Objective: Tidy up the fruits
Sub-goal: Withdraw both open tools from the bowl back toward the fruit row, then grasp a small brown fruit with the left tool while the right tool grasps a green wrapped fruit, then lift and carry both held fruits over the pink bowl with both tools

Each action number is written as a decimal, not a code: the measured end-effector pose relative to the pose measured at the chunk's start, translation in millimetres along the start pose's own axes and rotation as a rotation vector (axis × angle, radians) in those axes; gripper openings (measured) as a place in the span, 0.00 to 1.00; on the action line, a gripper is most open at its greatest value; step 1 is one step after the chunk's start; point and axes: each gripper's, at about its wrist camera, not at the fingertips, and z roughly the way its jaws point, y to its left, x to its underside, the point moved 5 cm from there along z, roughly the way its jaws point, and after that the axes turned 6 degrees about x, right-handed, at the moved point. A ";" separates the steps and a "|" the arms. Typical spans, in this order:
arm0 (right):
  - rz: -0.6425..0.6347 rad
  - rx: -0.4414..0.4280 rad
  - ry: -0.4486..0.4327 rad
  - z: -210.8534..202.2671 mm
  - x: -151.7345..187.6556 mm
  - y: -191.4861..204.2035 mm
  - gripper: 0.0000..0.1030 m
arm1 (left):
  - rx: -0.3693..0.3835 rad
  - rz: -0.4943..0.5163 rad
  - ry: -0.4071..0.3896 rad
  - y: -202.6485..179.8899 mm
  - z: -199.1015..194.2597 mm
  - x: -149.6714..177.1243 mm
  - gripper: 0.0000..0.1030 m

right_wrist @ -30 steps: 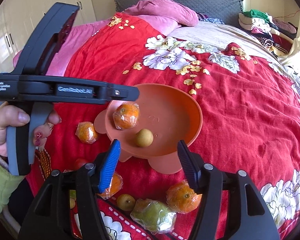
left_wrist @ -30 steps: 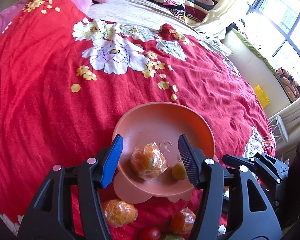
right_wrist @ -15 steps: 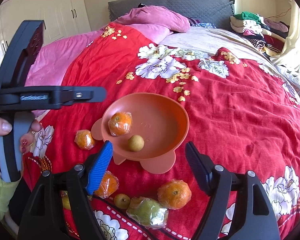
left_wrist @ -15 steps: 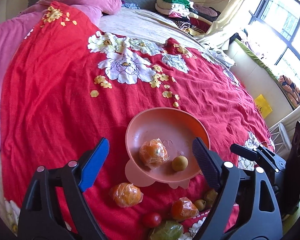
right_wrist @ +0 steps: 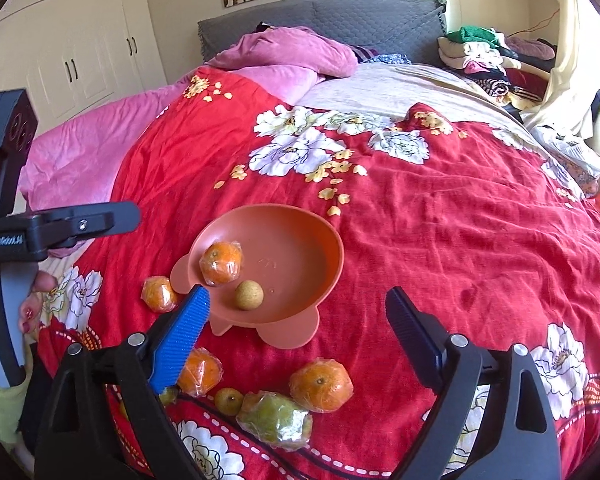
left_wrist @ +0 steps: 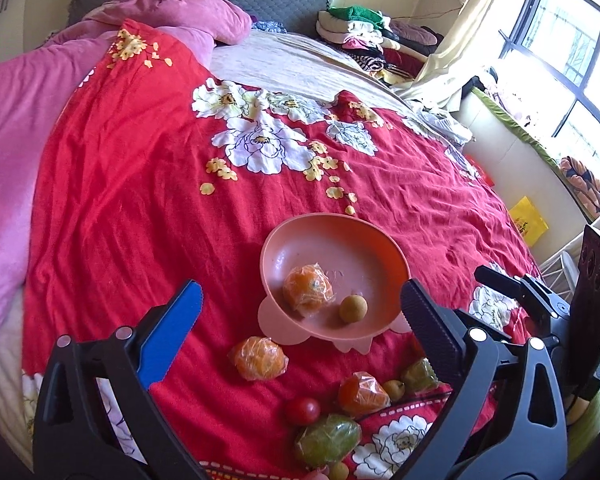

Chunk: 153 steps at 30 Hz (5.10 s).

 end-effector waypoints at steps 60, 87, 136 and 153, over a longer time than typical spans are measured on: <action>-0.013 -0.008 0.072 -47.7 64.5 10.2 0.91 | 0.002 0.080 0.173 -35.0 -20.4 135.9 0.90; 0.021 -0.032 0.152 -21.1 87.1 10.1 0.77 | 0.040 0.075 0.255 -30.5 13.0 159.6 0.28; 0.061 -0.110 0.110 -18.2 60.1 0.1 0.45 | 0.105 0.089 0.177 -39.4 -22.7 131.3 0.19; 0.042 -0.126 0.072 -16.6 37.1 7.2 0.45 | 0.081 0.080 0.132 -26.0 -13.9 90.8 0.19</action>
